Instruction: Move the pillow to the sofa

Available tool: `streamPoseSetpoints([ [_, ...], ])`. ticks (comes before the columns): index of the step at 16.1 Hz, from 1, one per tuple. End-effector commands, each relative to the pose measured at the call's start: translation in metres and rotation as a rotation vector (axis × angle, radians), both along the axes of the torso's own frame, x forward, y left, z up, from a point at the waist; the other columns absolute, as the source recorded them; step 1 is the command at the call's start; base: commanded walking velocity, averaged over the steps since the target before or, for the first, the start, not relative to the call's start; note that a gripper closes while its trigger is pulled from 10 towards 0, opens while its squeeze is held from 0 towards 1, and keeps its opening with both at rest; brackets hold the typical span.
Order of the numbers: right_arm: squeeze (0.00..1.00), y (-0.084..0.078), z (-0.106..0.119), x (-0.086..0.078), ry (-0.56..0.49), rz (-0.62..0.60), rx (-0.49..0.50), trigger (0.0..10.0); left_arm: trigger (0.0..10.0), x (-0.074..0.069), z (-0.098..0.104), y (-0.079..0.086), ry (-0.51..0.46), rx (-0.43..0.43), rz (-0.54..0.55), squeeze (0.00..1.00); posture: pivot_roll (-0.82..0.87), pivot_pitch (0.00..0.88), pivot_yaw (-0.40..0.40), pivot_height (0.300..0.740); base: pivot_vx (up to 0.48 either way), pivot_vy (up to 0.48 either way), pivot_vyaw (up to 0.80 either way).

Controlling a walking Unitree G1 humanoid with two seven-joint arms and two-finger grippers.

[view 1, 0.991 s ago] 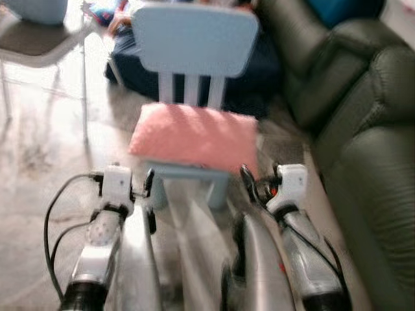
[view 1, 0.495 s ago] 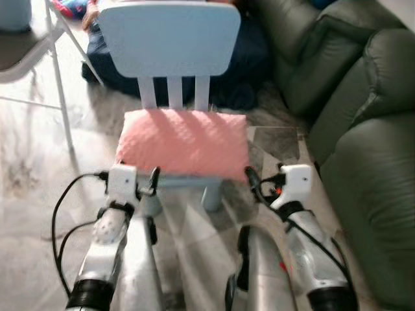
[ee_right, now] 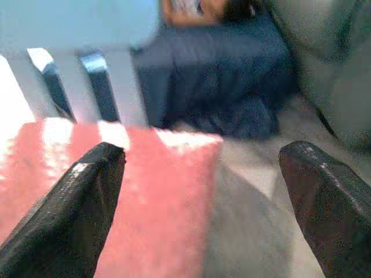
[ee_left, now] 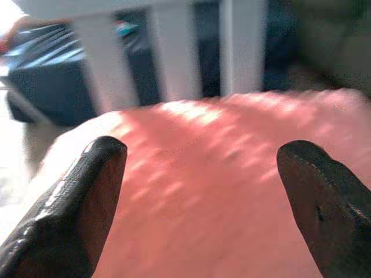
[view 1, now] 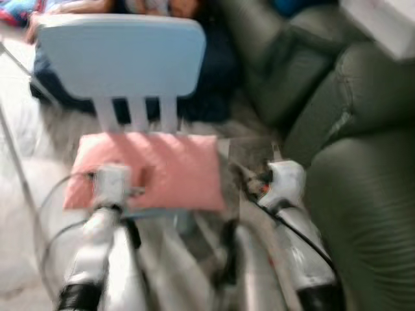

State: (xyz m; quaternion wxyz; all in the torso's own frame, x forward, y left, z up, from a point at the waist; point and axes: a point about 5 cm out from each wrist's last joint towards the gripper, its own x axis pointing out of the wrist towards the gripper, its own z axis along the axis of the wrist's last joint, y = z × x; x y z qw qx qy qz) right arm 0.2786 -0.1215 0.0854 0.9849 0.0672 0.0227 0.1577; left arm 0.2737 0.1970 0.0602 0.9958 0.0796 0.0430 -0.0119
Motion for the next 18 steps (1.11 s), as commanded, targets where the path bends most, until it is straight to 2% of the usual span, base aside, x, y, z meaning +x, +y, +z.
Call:
streamPoseSetpoints([
  [1,0.00,-0.017,-0.013,-0.009,0.055,-0.047,-0.017,10.0,10.0,-0.001,-0.001,-0.011,-0.001,-0.007,-0.022,0.00,-0.03,0.192,-0.074,0.491,0.000,0.000,0.00],
  [4,0.00,-0.016,-0.014,-0.009,0.057,-0.040,-0.014,10.0,10.0,-0.002,0.000,-0.006,-0.004,0.001,-0.001,0.00,-0.02,0.196,-0.072,0.459,0.000,0.000,0.00],
  [7,0.00,-0.014,-0.014,-0.009,0.067,-0.026,-0.006,10.0,10.0,-0.002,0.003,-0.001,-0.024,0.048,-0.013,0.00,-0.02,0.208,-0.070,0.455,0.000,0.000,0.00],
  [10,0.00,-0.011,-0.010,-0.004,0.078,0.038,0.019,10.0,10.0,0.003,0.009,0.024,-0.014,0.082,0.031,0.00,-0.01,0.266,-0.064,0.455,0.000,0.000,0.00],
  [11,0.00,-0.010,-0.008,-0.003,0.078,0.047,0.021,10.0,10.0,0.004,0.011,0.027,-0.015,0.085,0.032,0.00,-0.01,0.280,-0.064,0.455,0.000,0.000,0.00],
  [13,0.00,-0.006,-0.003,0.006,0.076,0.072,0.025,10.0,10.0,0.012,0.022,0.038,-0.029,0.113,0.023,0.00,0.00,0.334,-0.065,0.455,0.000,0.000,0.00],
  [14,0.00,0.000,0.003,0.011,0.069,0.109,0.038,10.0,10.0,0.017,0.034,0.042,-0.057,0.134,0.019,0.00,0.01,0.376,-0.065,0.455,0.000,0.000,0.00],
  [16,0.00,0.008,0.008,0.019,0.071,0.155,0.053,10.0,10.0,0.025,0.047,0.044,-0.095,0.181,0.030,0.00,0.02,0.406,-0.067,0.455,0.000,0.000,0.00],
  [18,0.00,0.025,0.017,0.032,0.079,0.247,0.085,10.0,10.0,0.040,0.065,0.048,-0.141,0.215,0.072,0.00,0.04,0.471,-0.075,0.455,0.000,0.000,0.00],
])
